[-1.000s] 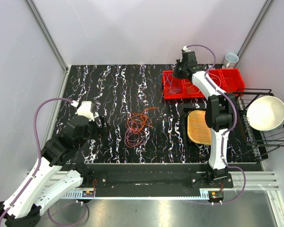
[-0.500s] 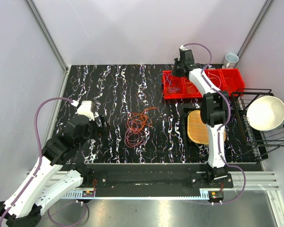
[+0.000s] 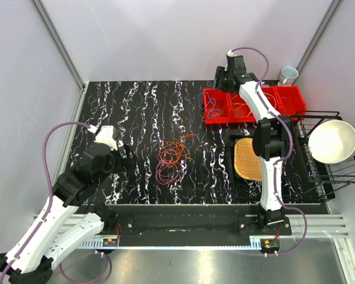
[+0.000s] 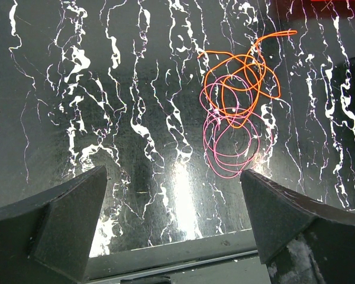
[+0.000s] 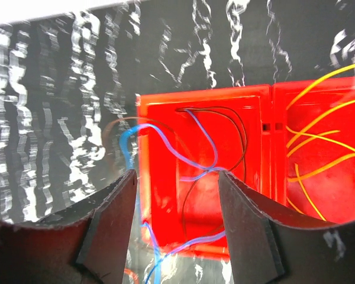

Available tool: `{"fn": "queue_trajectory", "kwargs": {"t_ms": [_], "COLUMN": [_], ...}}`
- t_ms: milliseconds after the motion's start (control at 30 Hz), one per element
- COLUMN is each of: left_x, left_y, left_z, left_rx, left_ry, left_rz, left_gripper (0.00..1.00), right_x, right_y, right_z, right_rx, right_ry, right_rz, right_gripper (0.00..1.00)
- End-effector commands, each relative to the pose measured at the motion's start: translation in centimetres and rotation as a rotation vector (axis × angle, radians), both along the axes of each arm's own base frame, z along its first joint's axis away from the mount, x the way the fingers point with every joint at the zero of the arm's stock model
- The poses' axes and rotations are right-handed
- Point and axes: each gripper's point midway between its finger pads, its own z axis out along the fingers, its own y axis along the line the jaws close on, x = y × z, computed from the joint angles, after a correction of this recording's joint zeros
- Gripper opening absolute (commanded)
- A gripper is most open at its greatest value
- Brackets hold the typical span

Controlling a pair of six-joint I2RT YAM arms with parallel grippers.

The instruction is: Untangle the cables

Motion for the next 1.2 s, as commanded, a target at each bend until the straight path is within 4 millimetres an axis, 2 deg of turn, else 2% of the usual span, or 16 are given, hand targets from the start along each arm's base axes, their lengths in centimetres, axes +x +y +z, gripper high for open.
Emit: {"fn": "queue_trajectory", "kwargs": {"t_ms": [0, 33, 100, 133, 167, 200, 233, 267, 300, 333, 367, 500, 700, 933, 1100, 1167], "left_x": [0.9, 0.9, 1.0, 0.9, 0.9, 0.9, 0.9, 0.9, 1.0, 1.0, 1.0, 1.1, 1.0, 0.8, 0.8, 0.8], "left_y": [-0.5, -0.5, -0.4, -0.4, -0.4, -0.4, -0.4, -0.4, -0.3, -0.3, -0.4, -0.2, -0.1, 0.0, 0.0, 0.1], "left_z": [0.8, 0.9, 0.9, 0.8, 0.9, 0.8, 0.9, 0.8, 0.9, 0.9, 0.9, 0.8, 1.1, 1.4, 1.6, 1.7], "left_rx": [-0.024, -0.027, -0.026, -0.025, -0.027, -0.027, -0.028, -0.027, -0.029, -0.030, -0.029, -0.029, -0.036, -0.044, -0.049, -0.053], "left_ry": [-0.043, -0.044, -0.045, -0.044, -0.047, -0.045, -0.047, -0.046, -0.046, -0.047, -0.047, -0.046, -0.054, -0.070, -0.077, -0.081], "left_rz": [-0.002, -0.001, 0.000, 0.000, 0.000, 0.001, 0.002, 0.003, 0.006, 0.006, 0.003, 0.010, 0.015, 0.014, 0.012, 0.014], "left_gripper": [0.99, 0.99, 0.99, 0.99, 0.99, 0.99, 0.99, 0.99, 0.99, 0.99, 0.99, 0.99, 0.99, 0.99, 0.99, 0.99], "right_x": [-1.7, -2.1, -2.7, -3.3, -4.0, -4.6, -5.3, -6.3, -7.0, -7.8, -8.8, -10.8, -10.6, -9.1, -7.9, -7.5], "right_y": [-0.6, -0.7, -1.1, -1.0, -0.6, 0.3, 0.8, 2.3, 3.1, 3.8, 5.3, 8.0, 9.6, 9.4, 9.1, 9.1], "right_z": [11.1, 10.3, 10.2, 9.0, 9.5, 9.2, 7.8, 8.3, 8.0, 6.9, 7.3, 5.5, 2.5, -0.8, -1.6, -2.7], "right_rx": [0.044, 0.037, 0.037, 0.046, 0.068, 0.096, 0.107, 0.116, 0.110, 0.096, 0.094, 0.052, 0.032, -0.034, -0.070, -0.081], "right_ry": [-0.187, -0.167, -0.155, -0.121, -0.122, -0.109, -0.082, -0.087, -0.080, -0.057, -0.064, -0.035, 0.024, 0.074, 0.078, 0.091], "right_rz": [-0.014, -0.018, -0.035, -0.032, -0.017, 0.003, 0.021, 0.056, 0.070, 0.079, 0.109, 0.152, 0.163, 0.118, 0.091, 0.088], "right_gripper": [0.64, 0.64, 0.64, 0.64, 0.64, 0.63, 0.62, 0.63, 0.62, 0.63, 0.62, 0.64, 0.65, 0.65, 0.66, 0.66]}}
